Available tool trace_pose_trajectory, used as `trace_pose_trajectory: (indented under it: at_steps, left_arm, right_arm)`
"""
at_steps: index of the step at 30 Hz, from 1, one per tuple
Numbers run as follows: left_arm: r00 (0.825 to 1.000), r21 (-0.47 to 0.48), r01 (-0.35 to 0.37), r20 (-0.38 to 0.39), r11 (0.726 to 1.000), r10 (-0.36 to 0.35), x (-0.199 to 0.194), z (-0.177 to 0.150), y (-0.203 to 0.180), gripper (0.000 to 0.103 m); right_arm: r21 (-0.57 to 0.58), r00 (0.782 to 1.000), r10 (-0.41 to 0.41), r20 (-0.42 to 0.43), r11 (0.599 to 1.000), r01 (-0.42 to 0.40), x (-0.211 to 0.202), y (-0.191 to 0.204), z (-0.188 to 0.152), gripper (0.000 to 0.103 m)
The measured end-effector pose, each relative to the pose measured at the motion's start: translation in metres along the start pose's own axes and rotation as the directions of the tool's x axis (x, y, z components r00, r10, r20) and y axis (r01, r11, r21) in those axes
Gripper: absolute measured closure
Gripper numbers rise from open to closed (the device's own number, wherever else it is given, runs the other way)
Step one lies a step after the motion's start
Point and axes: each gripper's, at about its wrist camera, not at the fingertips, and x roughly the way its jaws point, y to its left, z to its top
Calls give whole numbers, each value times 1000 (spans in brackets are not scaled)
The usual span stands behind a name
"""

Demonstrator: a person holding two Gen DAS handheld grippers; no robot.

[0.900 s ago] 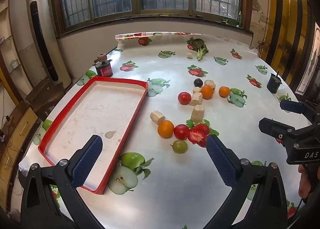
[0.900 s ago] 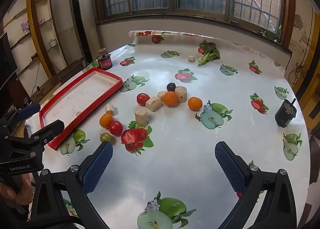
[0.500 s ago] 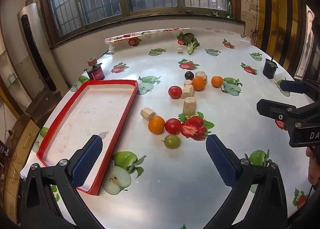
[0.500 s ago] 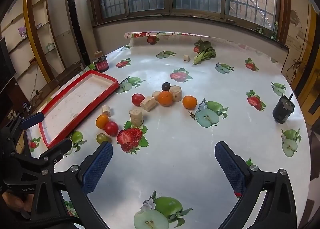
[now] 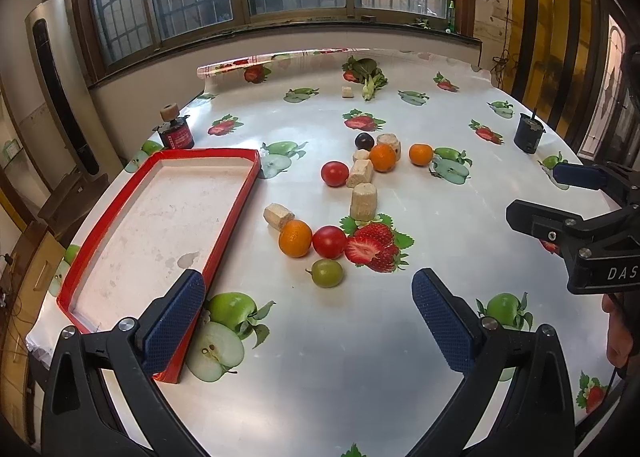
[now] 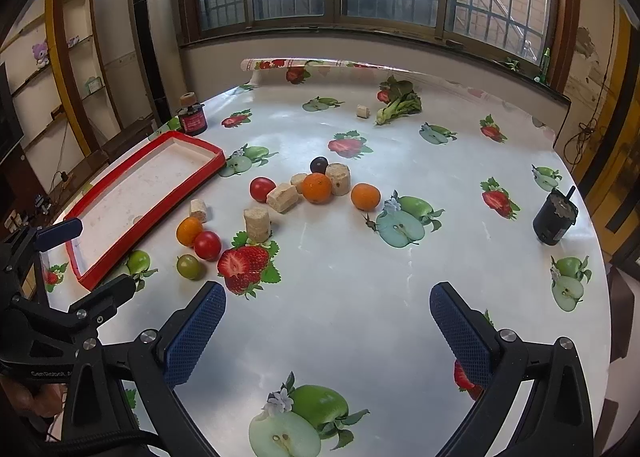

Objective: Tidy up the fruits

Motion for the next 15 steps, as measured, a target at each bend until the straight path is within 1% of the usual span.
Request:
trace_pose_trajectory:
  at_steps: [15]
  left_arm:
    - [1000, 16, 8, -5, 1000, -8, -2, -1, -5, 0]
  right_arm:
    - [0, 1000, 1, -8, 1000, -1, 1, 0, -4, 0]
